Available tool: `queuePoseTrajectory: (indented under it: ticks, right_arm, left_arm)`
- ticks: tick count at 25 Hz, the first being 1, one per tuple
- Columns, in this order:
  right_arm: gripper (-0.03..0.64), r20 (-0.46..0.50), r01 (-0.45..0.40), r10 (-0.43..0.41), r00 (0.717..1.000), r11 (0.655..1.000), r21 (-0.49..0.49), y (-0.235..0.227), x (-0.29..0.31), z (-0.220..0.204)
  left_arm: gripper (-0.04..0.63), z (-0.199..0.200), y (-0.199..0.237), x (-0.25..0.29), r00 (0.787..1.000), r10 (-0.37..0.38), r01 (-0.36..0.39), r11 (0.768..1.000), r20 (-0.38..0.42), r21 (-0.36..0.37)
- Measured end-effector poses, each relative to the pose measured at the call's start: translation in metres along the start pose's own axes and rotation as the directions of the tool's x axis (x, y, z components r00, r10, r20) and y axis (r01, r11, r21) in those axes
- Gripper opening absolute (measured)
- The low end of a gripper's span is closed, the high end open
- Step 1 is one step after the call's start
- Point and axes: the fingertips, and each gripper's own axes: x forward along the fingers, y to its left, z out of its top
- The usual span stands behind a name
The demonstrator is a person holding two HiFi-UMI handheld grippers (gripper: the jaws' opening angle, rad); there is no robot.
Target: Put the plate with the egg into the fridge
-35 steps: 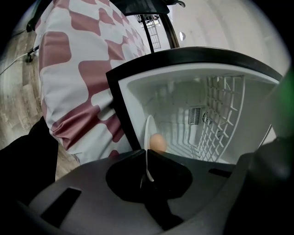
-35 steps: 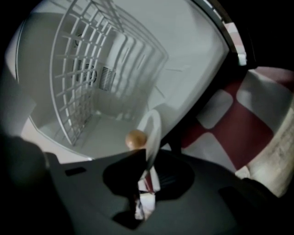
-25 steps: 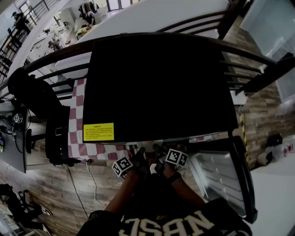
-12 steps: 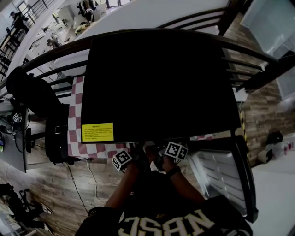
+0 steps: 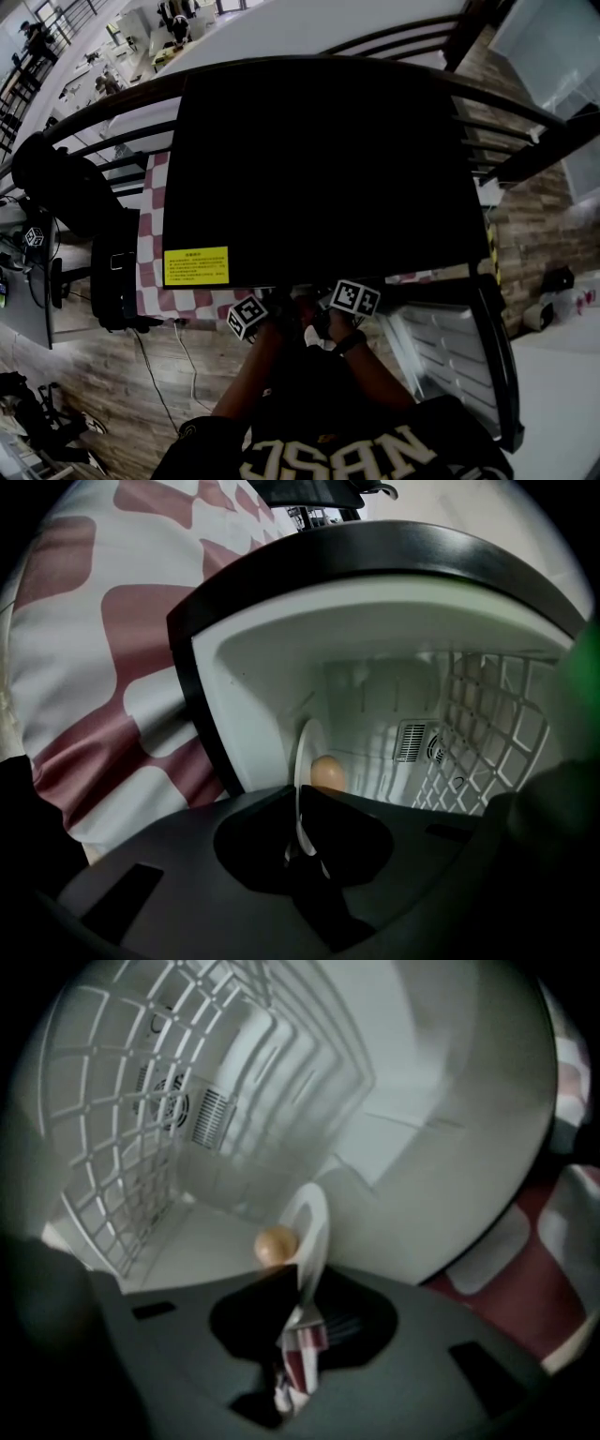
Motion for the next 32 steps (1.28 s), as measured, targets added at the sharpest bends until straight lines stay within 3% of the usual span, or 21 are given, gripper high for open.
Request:
queuePoseTrajectory:
  ticks: [6,12,16,22,28,32]
  right_arm:
    - [0.070,-0.063,-0.013,0.010,0.998,0.999,-0.044,0.002,-0.001,-0.003]
    - [0.185,-0.120,-0.047,0.042,0.992,0.998,-0.038,0.006,-0.012,-0.011]
    - [0.210,-0.134,-0.027,0.020,0.991,0.998,-0.054,-0.001,-0.029,-0.020]
    - [0.207,-0.103,-0.082,0.079,0.991,0.996,-0.022,-0.005,-0.043,-0.043]
    - [0.202,-0.029,-0.151,0.151,0.988,0.988,-0.014,0.005,-0.038,-0.055]
    - [0.174,0.021,-0.146,0.147,0.989,0.989,-0.026,0.003,-0.033,-0.054]
  left_arm:
    - [0.031,0.002,-0.001,0.002,1.000,-0.006,0.006,1.000,0.010,0.001]
    - [0.031,0.005,-0.001,0.004,1.000,-0.003,0.003,1.000,0.023,0.003]
    - [0.032,0.004,-0.002,0.005,1.000,0.011,-0.011,1.000,0.020,0.012]
    - [0.147,-0.003,-0.009,0.000,0.999,0.002,0.000,0.998,-0.038,0.056]
    - [0.190,-0.014,-0.013,-0.018,0.996,0.001,0.014,0.986,-0.089,0.164]
    - [0.190,-0.019,-0.019,-0.034,0.995,0.009,0.020,0.958,-0.099,0.287]
